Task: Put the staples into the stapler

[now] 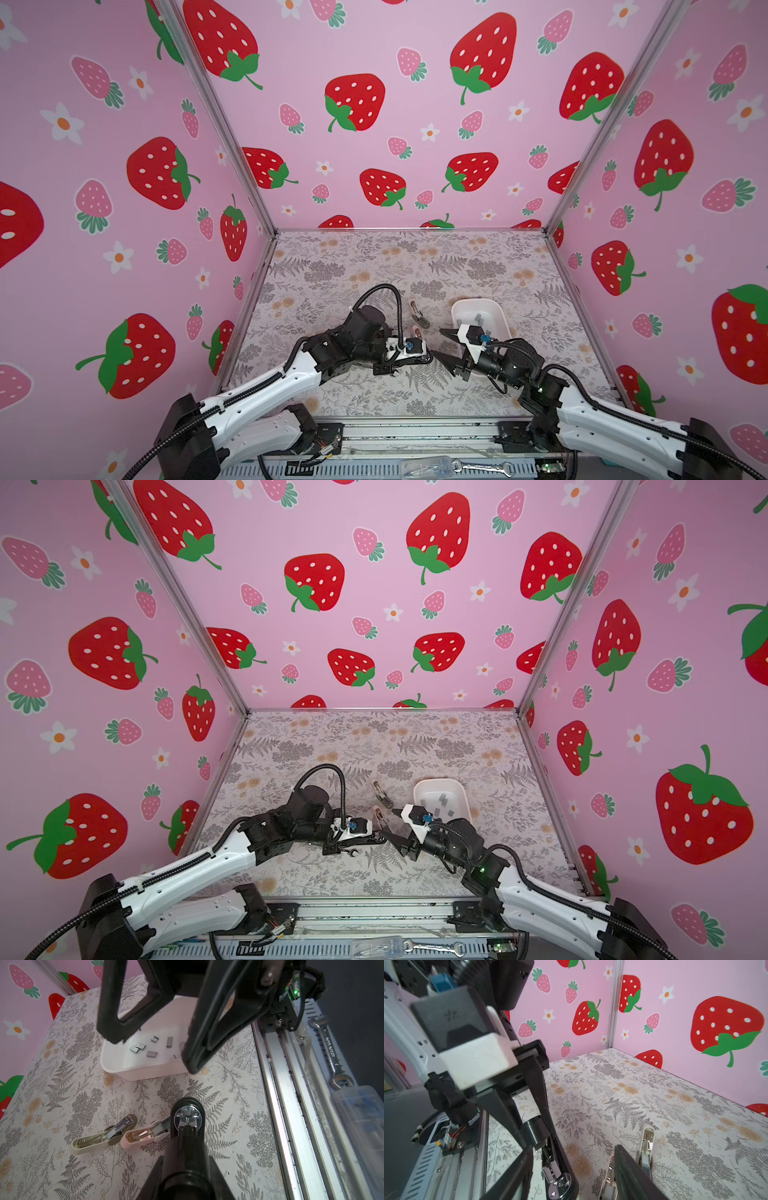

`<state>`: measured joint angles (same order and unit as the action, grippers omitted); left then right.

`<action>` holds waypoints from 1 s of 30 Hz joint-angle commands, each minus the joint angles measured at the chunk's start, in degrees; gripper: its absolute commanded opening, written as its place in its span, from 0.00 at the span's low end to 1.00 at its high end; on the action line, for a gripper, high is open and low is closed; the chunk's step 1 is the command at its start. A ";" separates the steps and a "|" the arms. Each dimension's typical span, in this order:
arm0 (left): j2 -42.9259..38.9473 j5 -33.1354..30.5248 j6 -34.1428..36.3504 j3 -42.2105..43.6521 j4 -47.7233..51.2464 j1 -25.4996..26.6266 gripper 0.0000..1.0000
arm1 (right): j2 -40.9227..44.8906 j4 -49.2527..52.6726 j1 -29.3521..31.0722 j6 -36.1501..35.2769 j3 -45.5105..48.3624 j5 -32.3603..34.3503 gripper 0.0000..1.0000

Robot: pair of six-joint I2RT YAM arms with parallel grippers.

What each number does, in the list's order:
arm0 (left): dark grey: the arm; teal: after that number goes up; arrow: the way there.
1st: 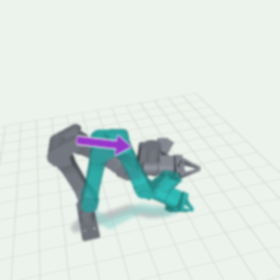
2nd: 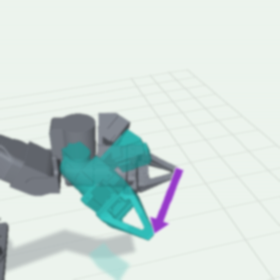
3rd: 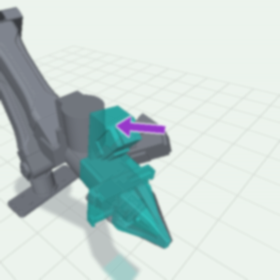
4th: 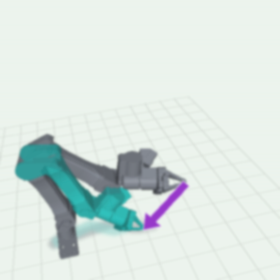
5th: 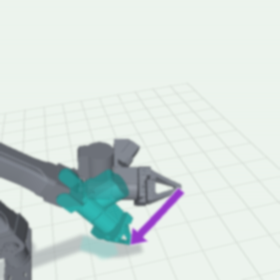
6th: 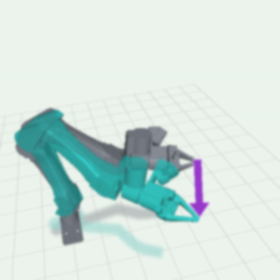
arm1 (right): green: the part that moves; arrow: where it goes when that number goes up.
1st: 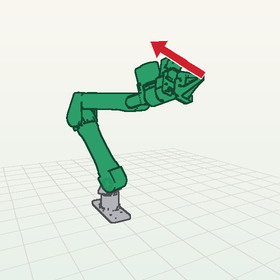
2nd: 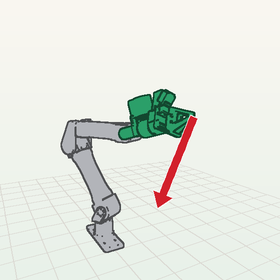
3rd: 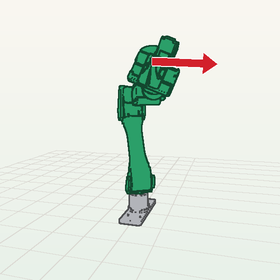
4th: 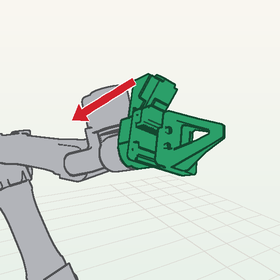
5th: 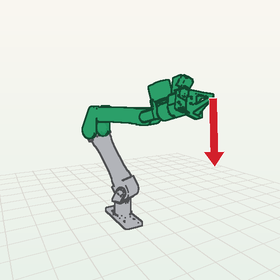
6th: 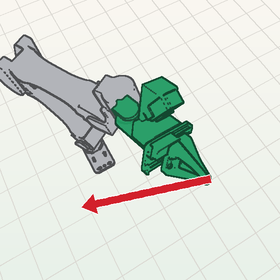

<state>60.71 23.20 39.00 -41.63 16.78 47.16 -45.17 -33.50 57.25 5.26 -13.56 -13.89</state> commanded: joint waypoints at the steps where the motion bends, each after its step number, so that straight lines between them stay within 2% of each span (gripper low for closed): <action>1: -0.61 2.72 1.60 -3.89 -1.62 0.15 0.00 | -2.11 -0.30 0.31 -4.06 -0.39 -5.35 0.62; 5: -0.29 3.08 1.73 -4.54 -1.11 0.25 0.00 | -5.62 -1.19 0.73 -4.72 -0.85 -7.49 0.58; 13: -0.25 3.85 2.23 -4.65 -0.80 0.44 0.00 | -12.19 -2.50 1.80 -5.34 -2.72 -7.43 0.55; 19: -0.08 4.13 2.83 -4.62 -0.40 0.57 0.00 | -14.20 -2.55 3.08 -5.58 -4.17 -5.68 0.48; 27: 0.22 4.22 3.10 -5.08 -0.24 0.57 0.00 | -16.46 -1.75 4.61 -6.12 -5.76 -4.65 0.48; 30: -0.35 4.81 2.84 -4.82 -0.72 0.59 0.00 | -17.89 -1.92 4.90 -6.41 -5.86 -4.50 0.44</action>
<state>61.41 25.06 40.75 -42.81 19.00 47.51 -61.98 -34.68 61.54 0.43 -17.74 -18.63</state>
